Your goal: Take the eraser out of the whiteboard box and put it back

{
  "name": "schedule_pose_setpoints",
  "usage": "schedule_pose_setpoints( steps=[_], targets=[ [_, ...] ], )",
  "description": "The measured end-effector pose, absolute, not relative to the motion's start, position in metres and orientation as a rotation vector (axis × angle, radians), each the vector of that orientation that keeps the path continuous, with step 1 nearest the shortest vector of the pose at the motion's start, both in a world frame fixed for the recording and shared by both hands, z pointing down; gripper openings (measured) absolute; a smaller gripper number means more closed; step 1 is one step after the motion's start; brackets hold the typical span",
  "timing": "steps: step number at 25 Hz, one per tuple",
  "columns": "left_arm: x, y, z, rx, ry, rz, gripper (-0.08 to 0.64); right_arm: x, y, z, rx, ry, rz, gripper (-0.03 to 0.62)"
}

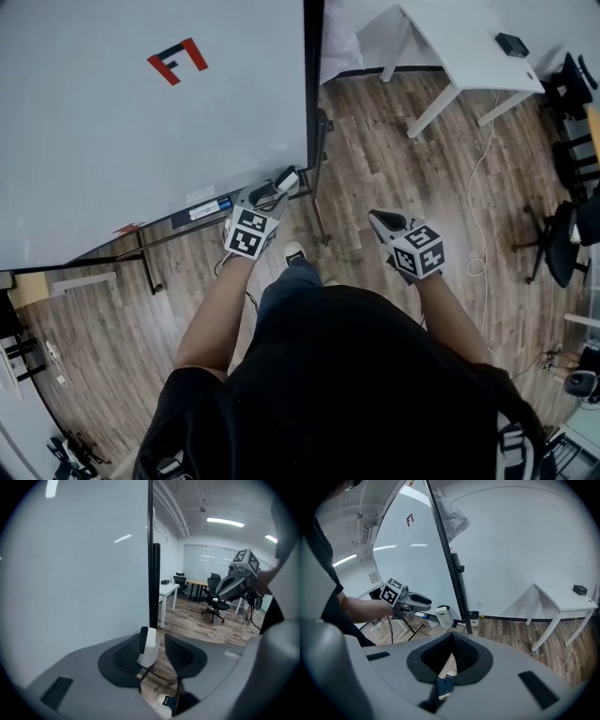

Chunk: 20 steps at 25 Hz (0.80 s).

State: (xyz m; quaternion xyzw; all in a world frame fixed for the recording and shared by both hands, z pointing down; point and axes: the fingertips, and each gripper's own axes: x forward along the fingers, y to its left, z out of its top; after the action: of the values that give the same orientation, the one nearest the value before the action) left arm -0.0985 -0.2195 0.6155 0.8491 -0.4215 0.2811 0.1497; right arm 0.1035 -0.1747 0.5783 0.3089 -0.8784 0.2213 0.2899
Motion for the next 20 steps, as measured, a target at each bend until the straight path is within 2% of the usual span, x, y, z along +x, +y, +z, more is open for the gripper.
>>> schedule_pose_setpoints(
  steps=[20],
  targets=[
    [-0.122, -0.137, 0.582, 2.384, -1.367, 0.739, 0.161, 0.110, -0.134, 0.546, 0.747, -2.390, 0.461, -0.005]
  ],
)
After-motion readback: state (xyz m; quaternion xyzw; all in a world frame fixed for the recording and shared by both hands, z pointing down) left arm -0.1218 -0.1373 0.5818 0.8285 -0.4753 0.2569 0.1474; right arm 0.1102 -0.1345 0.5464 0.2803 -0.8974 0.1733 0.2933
